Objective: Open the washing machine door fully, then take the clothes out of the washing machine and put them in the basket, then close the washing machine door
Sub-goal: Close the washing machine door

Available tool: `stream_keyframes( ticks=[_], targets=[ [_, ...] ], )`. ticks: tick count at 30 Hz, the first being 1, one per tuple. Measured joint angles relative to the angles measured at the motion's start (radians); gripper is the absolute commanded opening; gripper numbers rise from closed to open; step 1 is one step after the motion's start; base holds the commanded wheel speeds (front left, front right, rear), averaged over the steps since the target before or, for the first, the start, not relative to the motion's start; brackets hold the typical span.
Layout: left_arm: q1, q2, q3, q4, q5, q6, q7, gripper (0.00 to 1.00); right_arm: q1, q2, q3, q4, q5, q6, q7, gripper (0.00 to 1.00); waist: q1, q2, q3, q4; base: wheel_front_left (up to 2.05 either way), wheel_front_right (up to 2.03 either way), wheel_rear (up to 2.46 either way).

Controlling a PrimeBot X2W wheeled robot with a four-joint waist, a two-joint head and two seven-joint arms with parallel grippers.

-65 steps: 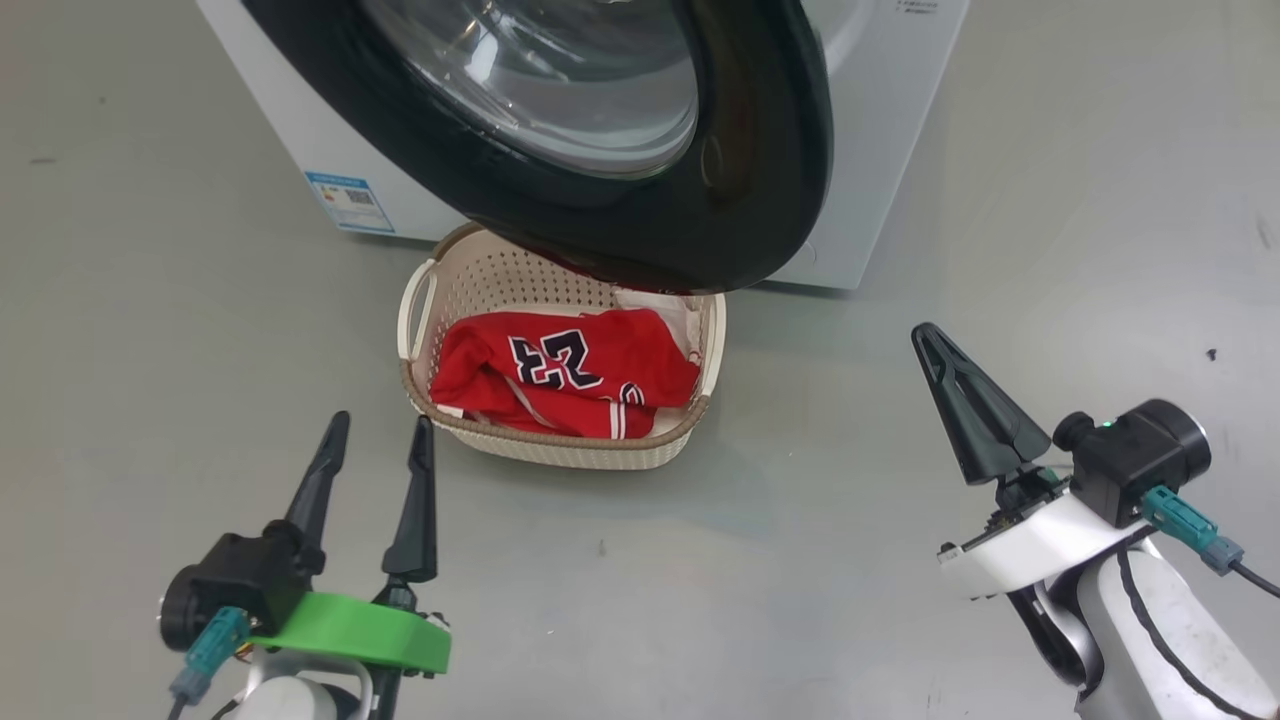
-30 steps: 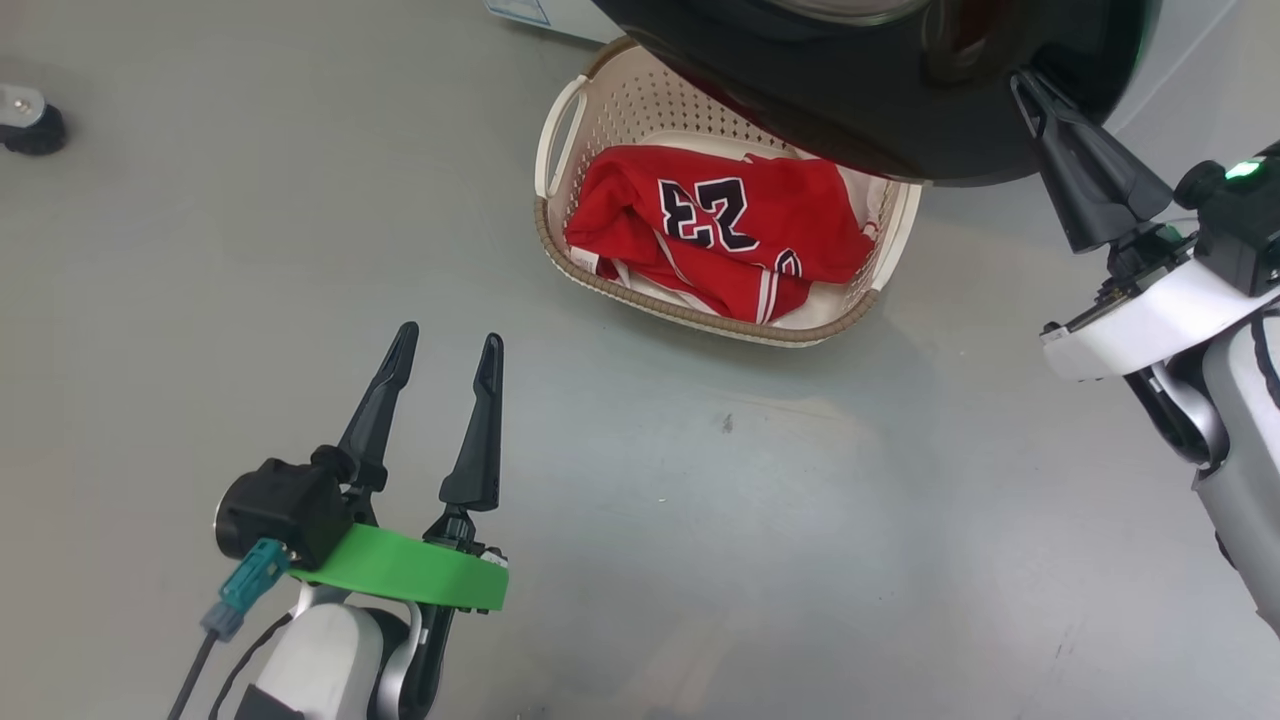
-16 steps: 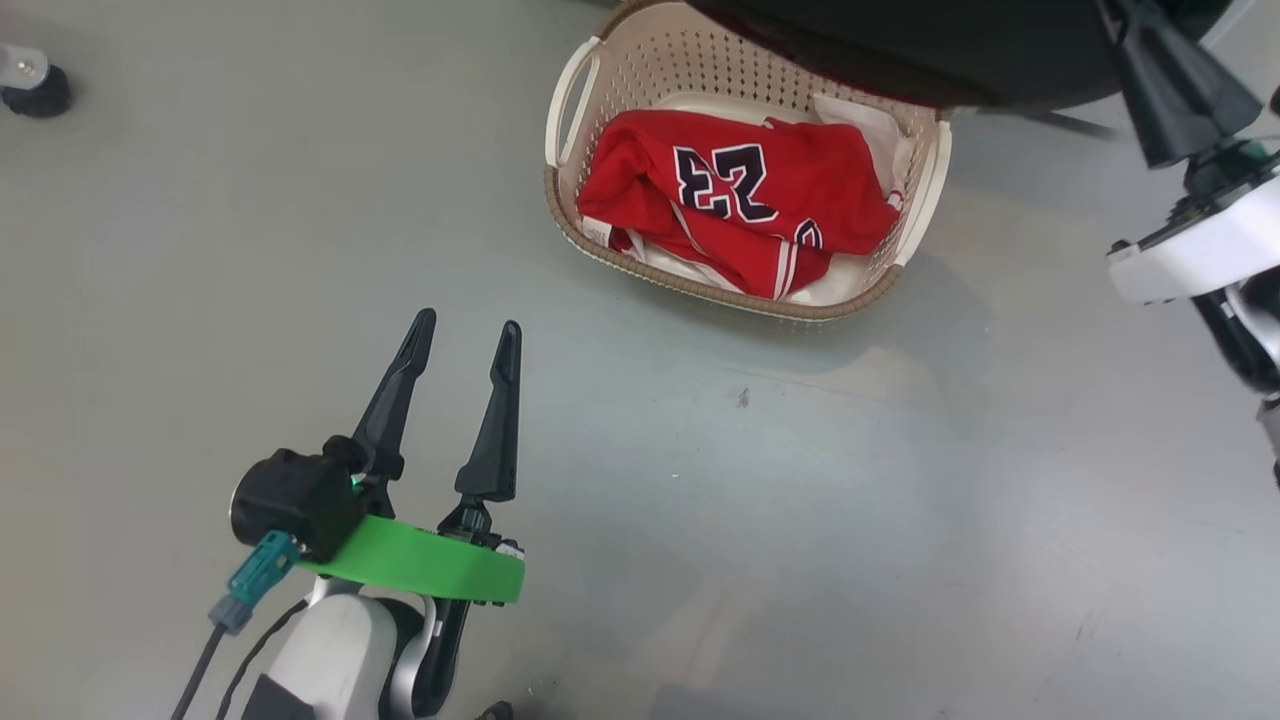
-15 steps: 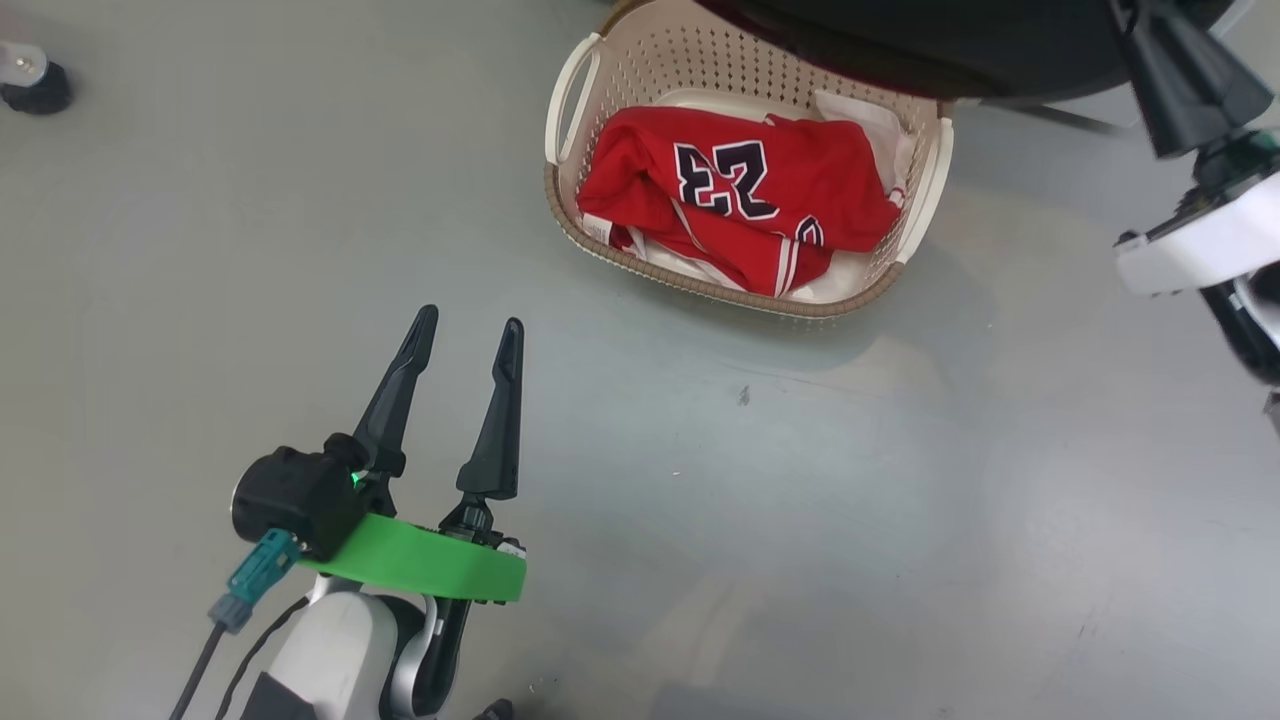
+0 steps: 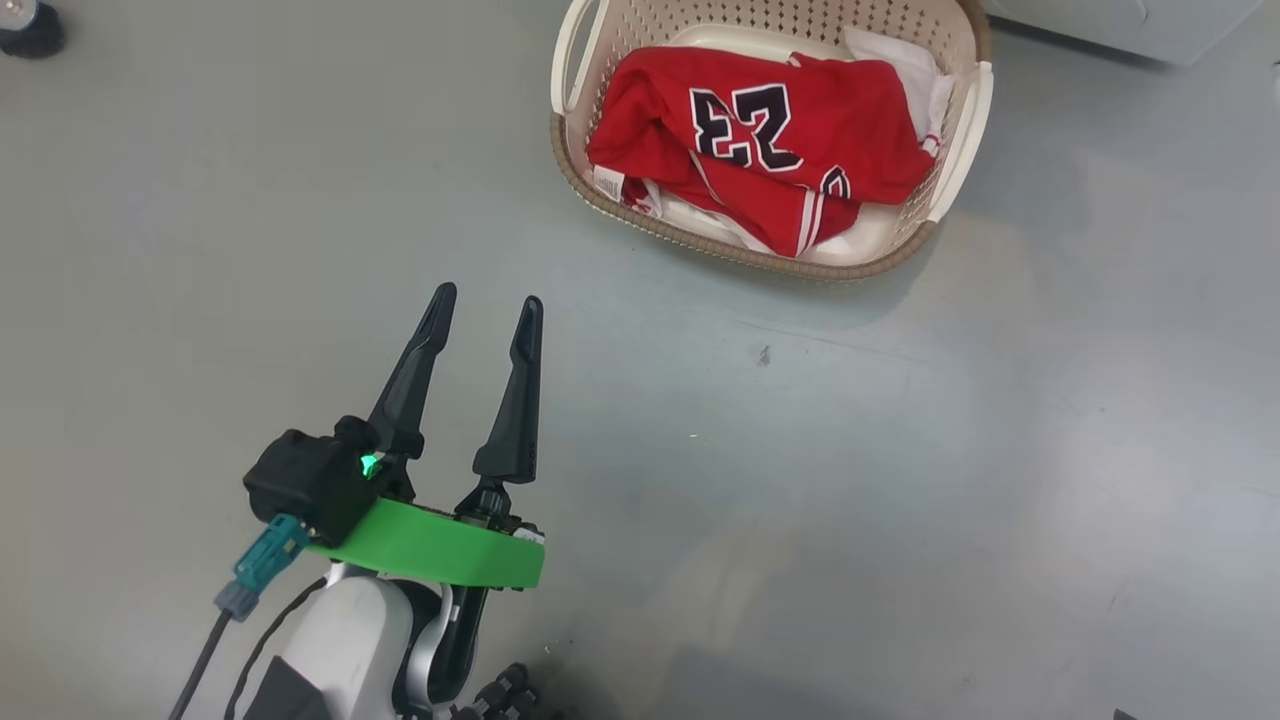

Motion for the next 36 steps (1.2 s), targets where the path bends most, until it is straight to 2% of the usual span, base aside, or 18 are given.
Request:
stream_keyframes(
  ticks=[6, 13, 25, 36],
  targets=[
    [-0.022, -0.001, -0.021, -0.008, -0.015, 0.007, 0.000, 1.00, -0.071, -0.035, -0.012, 0.021, -0.001, 0.000, 0.018, 0.00, 0.0000, 0.0000, 0.029, 0.012, 0.00, 0.00, 0.00],
    [-0.030, -0.002, -0.024, -0.010, -0.016, 0.018, 0.000, 1.00, -0.120, -0.038, -0.031, 0.063, -0.008, 0.000, 0.021, 0.00, 0.0000, 0.0000, 0.048, 0.029, 0.00, 0.00, 0.00],
    [-0.042, -0.003, -0.022, 0.001, -0.023, 0.027, 0.000, 1.00, -0.144, 0.004, -0.021, 0.124, -0.008, 0.000, -0.003, 0.00, 0.0000, 0.0000, 0.043, 0.024, 0.00, 0.00, 0.00],
    [-0.050, -0.004, 0.009, 0.051, 0.000, 0.034, 0.000, 1.00, -0.095, 0.049, 0.004, 0.226, -0.006, -0.003, -0.043, 0.00, 0.0000, 0.0000, -0.023, -0.003, 0.00, 0.00, 0.00]
  ],
)
